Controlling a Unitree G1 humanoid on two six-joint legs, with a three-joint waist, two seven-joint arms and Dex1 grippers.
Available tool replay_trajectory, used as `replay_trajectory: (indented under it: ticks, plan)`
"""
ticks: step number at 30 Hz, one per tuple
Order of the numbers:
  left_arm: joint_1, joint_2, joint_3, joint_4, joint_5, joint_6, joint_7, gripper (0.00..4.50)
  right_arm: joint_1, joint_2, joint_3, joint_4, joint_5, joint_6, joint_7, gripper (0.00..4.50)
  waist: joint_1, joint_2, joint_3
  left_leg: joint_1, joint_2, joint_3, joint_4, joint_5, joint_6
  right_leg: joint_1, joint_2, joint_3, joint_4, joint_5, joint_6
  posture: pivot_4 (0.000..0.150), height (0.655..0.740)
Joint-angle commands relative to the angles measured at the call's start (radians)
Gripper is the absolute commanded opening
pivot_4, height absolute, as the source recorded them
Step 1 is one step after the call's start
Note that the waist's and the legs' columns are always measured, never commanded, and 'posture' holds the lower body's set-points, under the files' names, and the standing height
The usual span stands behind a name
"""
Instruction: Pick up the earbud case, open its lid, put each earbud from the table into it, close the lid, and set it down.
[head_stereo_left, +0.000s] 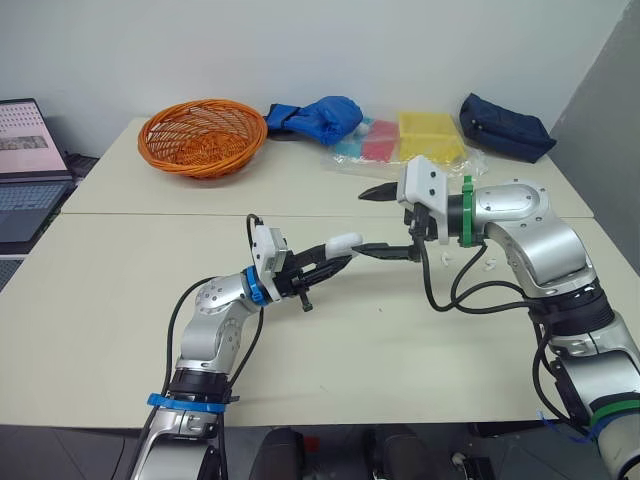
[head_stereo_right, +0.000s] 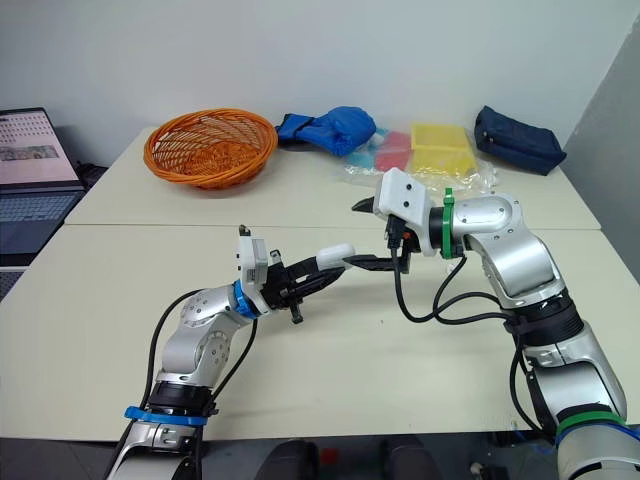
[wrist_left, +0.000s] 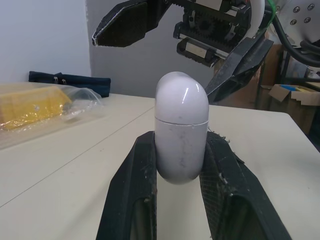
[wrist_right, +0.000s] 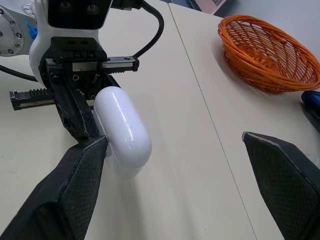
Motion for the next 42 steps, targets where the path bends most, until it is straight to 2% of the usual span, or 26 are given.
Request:
replay_trajectory:
  ticks: [1,16,31,37,40,42]
  plan:
    - [-0.024,0.002,-0.016,-0.023,-0.016,-0.025,-0.025,0.77,-0.01,-0.007,-0.013,-0.027,-0.009,-0.013,-0.003,4.49,0.0,0.0,0.0,0.0,0.0,0.0,0.0,0.0,0.0,0.0,0.0,0.0,0.0,0.0,0.0,0.15,0.74]
    - [-0.028,-0.008,-0.027,-0.011,-0.015,-0.039,-0.032,0.77,-0.037,0.017,-0.04,0.005,-0.008,0.023,-0.047,4.49,0.0,0.0,0.0,-0.001,0.0,0.0,-0.001,0.0,0.0,-0.002,0.0,0.001,0.0,0.0,0.0,0.15,0.74]
    - [-0.035,-0.004,-0.03,0.007,-0.019,-0.05,-0.04,0.77,-0.031,-0.015,-0.11,-0.115,0.139,0.237,-0.031,4.49,0.0,0.0,0.0,-0.002,0.0,0.0,-0.002,0.0,0.0,-0.004,0.0,0.001,0.0,0.0,0.0,0.15,0.74]
    - [-0.036,-0.001,-0.011,0.026,-0.013,-0.065,-0.012,0.77,-0.002,-0.057,-0.259,-0.205,0.342,0.521,-0.076,4.49,0.0,0.0,0.0,-0.002,0.0,-0.001,-0.002,0.0,0.0,-0.003,0.0,0.001,0.0,0.0,0.0,0.15,0.74]
    - [-0.027,0.011,0.032,0.028,-0.01,-0.083,0.044,0.77,0.088,-0.088,-0.415,-0.188,0.346,0.658,-0.234,4.49,0.006,0.0,0.0,-0.003,0.0,-0.001,-0.001,0.0,0.0,-0.003,-0.001,0.001,-0.001,0.0,0.0,0.15,0.74]
    - [-0.011,0.016,0.046,0.014,-0.007,-0.087,0.072,0.77,0.171,-0.057,-0.462,-0.203,0.288,0.65,-0.369,4.49,0.006,0.0,0.0,-0.004,0.0,-0.001,-0.001,0.0,0.0,-0.003,-0.003,0.001,-0.002,0.0,0.0,0.15,0.74]
